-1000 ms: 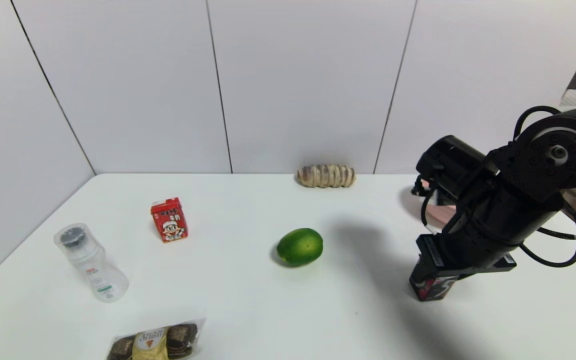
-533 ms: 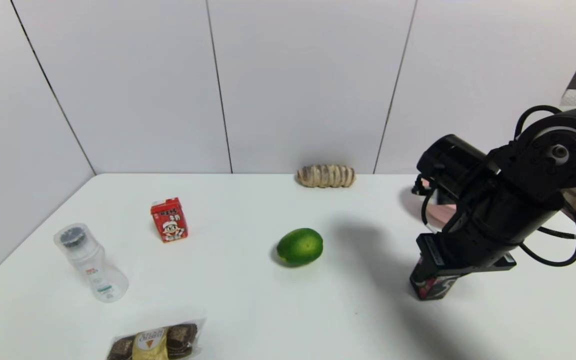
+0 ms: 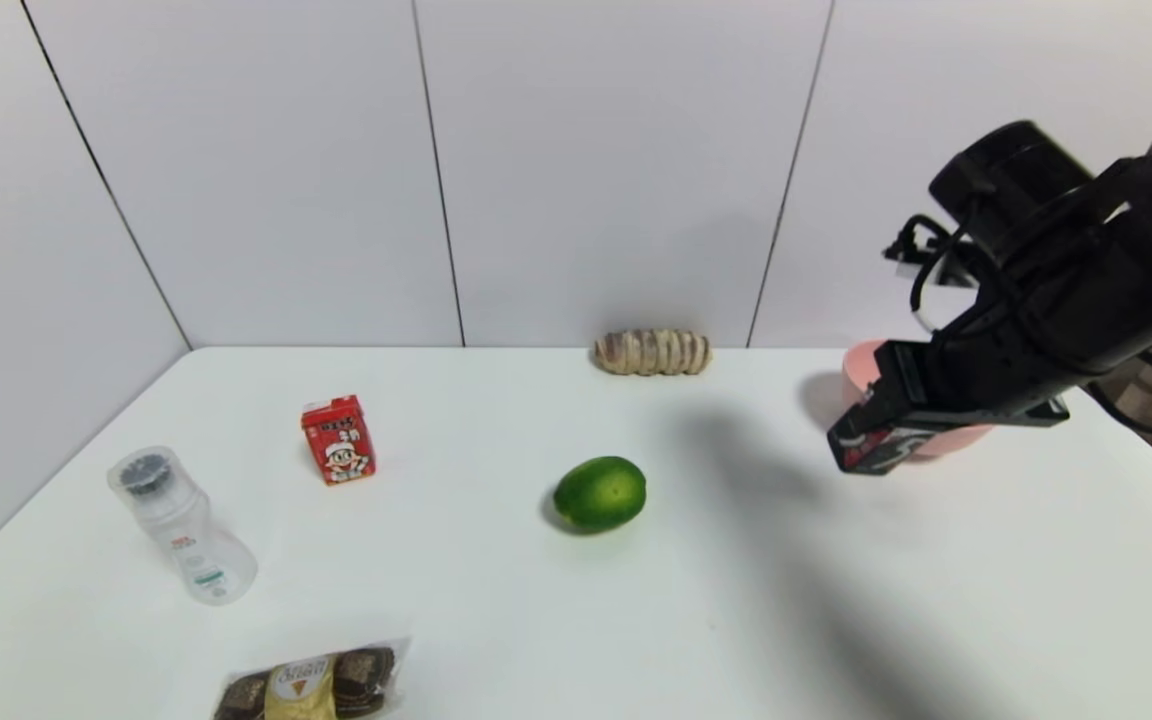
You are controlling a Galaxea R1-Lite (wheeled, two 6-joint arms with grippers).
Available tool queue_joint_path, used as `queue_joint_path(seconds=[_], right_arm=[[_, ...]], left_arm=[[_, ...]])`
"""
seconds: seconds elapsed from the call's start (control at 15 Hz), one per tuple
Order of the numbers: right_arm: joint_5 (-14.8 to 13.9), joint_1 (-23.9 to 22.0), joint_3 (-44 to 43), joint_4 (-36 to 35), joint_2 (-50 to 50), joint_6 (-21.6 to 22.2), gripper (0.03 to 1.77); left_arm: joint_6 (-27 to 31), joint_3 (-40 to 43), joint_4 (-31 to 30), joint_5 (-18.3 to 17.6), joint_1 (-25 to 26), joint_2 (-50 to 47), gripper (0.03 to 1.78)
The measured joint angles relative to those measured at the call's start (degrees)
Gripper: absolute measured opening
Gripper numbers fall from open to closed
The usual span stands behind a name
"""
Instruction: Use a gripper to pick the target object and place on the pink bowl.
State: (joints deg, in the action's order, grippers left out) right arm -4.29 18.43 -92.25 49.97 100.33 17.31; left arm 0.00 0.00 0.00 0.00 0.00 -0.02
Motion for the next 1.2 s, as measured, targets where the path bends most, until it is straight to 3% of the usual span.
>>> queue_joint_path(seconds=[0.27, 0.47, 0.87, 1.2], right_arm=[[-0.9, -5.8, -11.8, -0.1, 2.4, -3.6, 0.78], [-5.4, -9.5, -17.0, -0.8, 7.0, -5.0, 0.78], [-6.5, -14.5, -19.3, -10.9, 17.6, -6.1, 0.78], [-6.2, -15.8, -19.4, -10.6, 21.2, -6.5, 0.78]], left_arm=[[0.0, 0.0, 0.0, 0.0, 0.0, 0.0, 1.78], [0.0, 0.0, 0.0, 0.0, 0.0, 0.0, 1.78], [0.0, 0.0, 0.0, 0.0, 0.0, 0.0, 1.78], [0.0, 0.0, 0.0, 0.0, 0.0, 0.0, 1.78]])
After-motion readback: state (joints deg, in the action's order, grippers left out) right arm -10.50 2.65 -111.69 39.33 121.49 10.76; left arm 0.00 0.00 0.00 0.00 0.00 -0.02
